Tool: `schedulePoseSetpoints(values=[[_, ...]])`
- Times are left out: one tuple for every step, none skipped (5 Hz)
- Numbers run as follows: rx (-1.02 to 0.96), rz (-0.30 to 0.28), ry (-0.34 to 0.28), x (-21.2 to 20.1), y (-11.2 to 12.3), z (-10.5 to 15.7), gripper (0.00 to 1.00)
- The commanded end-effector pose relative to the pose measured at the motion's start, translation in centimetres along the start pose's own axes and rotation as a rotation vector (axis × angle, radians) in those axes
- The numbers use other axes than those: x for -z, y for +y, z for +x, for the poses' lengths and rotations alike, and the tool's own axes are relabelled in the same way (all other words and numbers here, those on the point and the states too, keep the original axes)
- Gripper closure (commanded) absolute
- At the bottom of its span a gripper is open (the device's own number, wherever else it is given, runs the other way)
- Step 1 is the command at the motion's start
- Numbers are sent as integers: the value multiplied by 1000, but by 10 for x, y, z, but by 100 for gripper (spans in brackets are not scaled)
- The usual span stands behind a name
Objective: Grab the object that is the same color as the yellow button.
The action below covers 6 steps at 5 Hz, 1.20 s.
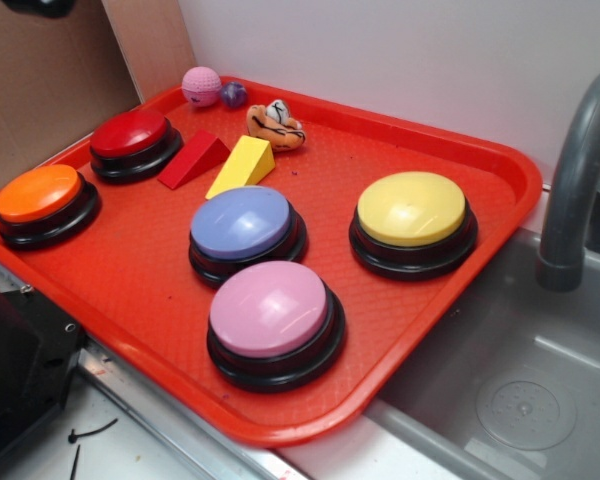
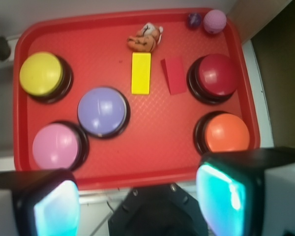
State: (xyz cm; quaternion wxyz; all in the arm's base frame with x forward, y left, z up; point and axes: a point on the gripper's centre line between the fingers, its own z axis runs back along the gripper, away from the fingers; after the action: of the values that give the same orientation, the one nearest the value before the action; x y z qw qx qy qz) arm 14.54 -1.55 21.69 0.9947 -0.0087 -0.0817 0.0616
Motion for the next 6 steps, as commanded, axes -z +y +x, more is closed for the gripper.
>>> schedulePoseSetpoints(values=[[-172,24,-45,51,9,53,0],[-270,9,-52,83,14,76,0],[-365,29,-44,109,18,87,0],[-423,75,-28,134,21,92,0],[-446,92,-20,148,27,95,0],[-459,127,11,172,36,101,0]])
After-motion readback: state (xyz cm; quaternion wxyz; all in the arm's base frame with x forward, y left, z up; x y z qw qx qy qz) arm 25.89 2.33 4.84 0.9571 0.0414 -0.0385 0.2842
